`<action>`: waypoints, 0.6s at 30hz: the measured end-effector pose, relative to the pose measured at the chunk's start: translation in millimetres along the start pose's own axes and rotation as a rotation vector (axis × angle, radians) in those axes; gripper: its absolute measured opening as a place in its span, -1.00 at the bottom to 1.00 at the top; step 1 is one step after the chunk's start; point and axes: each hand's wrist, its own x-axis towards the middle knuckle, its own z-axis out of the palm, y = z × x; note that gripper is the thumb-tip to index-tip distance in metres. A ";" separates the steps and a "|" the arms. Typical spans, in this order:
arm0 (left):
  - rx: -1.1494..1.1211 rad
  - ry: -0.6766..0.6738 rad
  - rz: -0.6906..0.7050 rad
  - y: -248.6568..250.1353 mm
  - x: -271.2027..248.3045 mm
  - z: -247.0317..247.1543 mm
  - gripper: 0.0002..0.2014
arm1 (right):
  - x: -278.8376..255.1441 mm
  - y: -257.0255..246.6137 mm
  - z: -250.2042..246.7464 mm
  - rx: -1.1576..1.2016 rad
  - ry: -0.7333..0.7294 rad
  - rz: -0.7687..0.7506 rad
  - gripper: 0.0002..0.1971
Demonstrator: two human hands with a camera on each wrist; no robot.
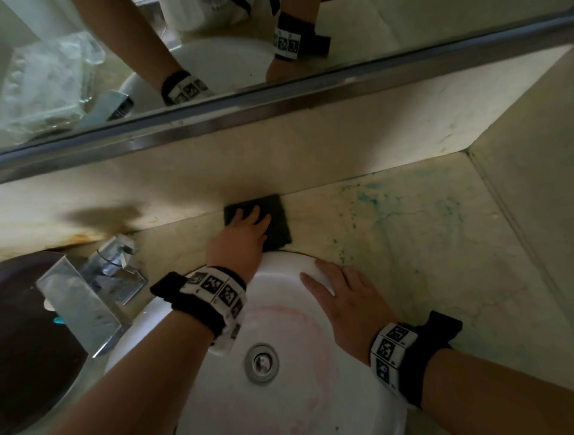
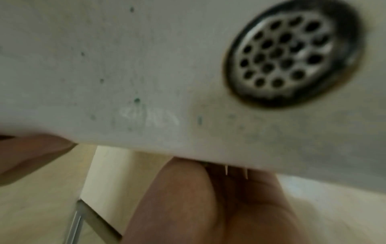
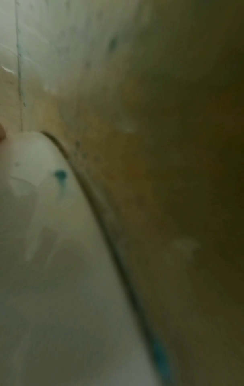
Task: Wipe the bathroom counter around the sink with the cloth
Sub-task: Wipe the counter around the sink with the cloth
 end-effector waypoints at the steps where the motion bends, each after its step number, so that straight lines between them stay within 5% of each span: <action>1: 0.001 0.004 -0.003 2.6 0.8 0.5 -0.53 | -0.2 0.0 -0.5 0.004 -0.001 0.004 -0.29; 12: 0.029 -0.050 0.258 60.6 11.7 7.7 -0.50 | 1.3 0.6 3.2 -0.060 0.017 -0.019 -0.29; 18: -0.292 0.163 0.014 45.3 -23.0 11.4 -0.46 | -1.6 -1.7 -6.6 0.018 -0.050 0.050 -0.31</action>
